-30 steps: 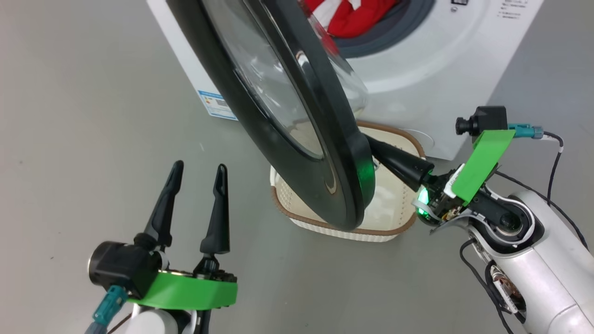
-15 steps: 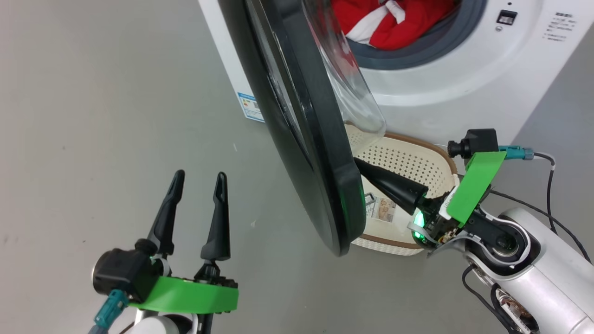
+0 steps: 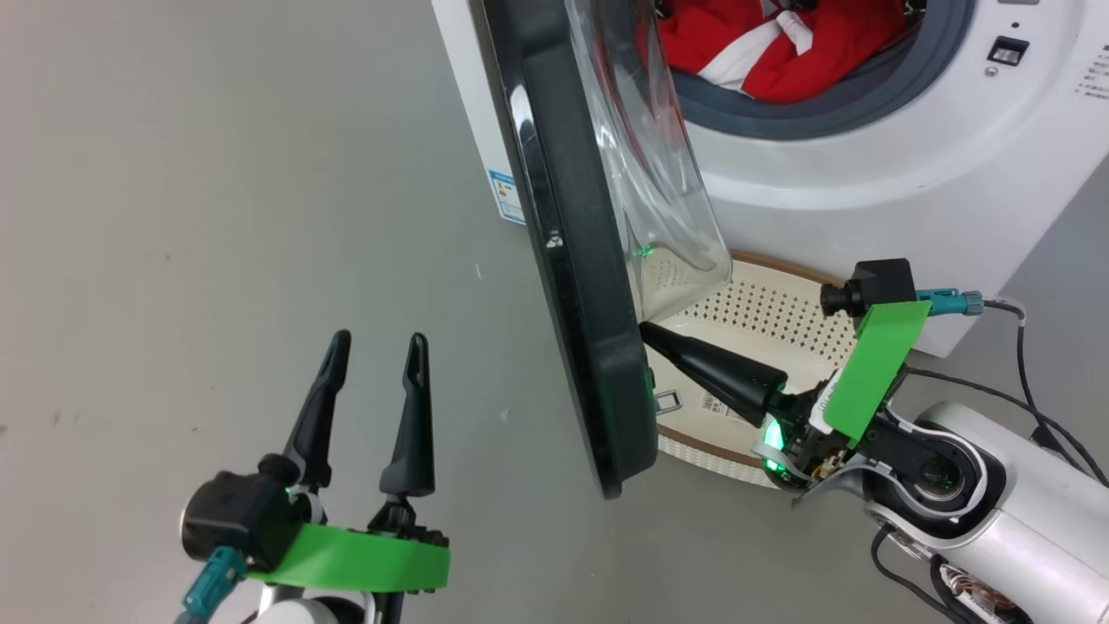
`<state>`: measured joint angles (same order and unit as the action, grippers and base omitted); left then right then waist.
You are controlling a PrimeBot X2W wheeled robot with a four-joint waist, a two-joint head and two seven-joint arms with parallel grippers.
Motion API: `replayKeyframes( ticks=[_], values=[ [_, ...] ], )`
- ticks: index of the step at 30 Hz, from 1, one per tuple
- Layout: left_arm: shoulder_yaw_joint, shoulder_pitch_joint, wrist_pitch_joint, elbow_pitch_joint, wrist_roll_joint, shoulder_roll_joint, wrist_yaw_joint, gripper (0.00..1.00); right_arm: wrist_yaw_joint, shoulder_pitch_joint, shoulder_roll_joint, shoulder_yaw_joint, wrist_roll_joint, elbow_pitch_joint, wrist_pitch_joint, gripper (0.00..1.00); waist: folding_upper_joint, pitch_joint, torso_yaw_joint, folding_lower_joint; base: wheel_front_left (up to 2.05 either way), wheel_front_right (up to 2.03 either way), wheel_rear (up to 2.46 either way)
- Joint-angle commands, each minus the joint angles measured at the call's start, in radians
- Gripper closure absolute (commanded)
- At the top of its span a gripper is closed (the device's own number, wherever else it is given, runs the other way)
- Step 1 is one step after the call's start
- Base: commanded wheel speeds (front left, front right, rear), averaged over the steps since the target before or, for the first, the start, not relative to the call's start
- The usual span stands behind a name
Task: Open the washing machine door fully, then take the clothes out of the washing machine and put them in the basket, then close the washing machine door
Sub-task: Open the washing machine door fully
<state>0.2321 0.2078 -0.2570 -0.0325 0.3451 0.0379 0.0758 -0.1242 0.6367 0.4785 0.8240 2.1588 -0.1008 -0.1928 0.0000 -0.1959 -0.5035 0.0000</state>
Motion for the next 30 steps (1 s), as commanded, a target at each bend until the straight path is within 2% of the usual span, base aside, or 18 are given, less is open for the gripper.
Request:
replayKeyframes(
  ticks=[1, 12, 23, 30],
  values=[
    [-0.03, 0.002, -0.005, 0.02, 0.007, 0.012, 0.008, 0.0, -0.007, 0.015, -0.002, 0.018, 0.015, 0.04, 0.01, 1.0, 0.0, 0.001, -0.006, 0.0, 0.0, 0.0, 0.0],
    [-0.024, -0.003, -0.005, 0.026, 0.018, 0.012, 0.014, 0.0, -0.007, 0.088, 0.061, 0.153, 0.094, 0.098, 0.099, 1.0, 0.0, 0.008, -0.037, 0.0, 0.0, 0.0, 0.0],
    [-0.03, -0.009, -0.005, 0.033, 0.017, 0.012, 0.01, 0.0, -0.007, 0.128, 0.088, 0.225, 0.129, 0.128, 0.158, 1.0, 0.0, 0.011, -0.038, 0.0, 0.0, 0.0, 0.0],
    [-0.034, -0.012, -0.005, 0.039, 0.022, 0.012, 0.008, 0.0, -0.007, 0.146, 0.105, 0.246, 0.104, 0.118, 0.215, 1.0, 0.0, 0.01, -0.02, 0.0, 0.0, 0.0, 0.0]
  ],
)
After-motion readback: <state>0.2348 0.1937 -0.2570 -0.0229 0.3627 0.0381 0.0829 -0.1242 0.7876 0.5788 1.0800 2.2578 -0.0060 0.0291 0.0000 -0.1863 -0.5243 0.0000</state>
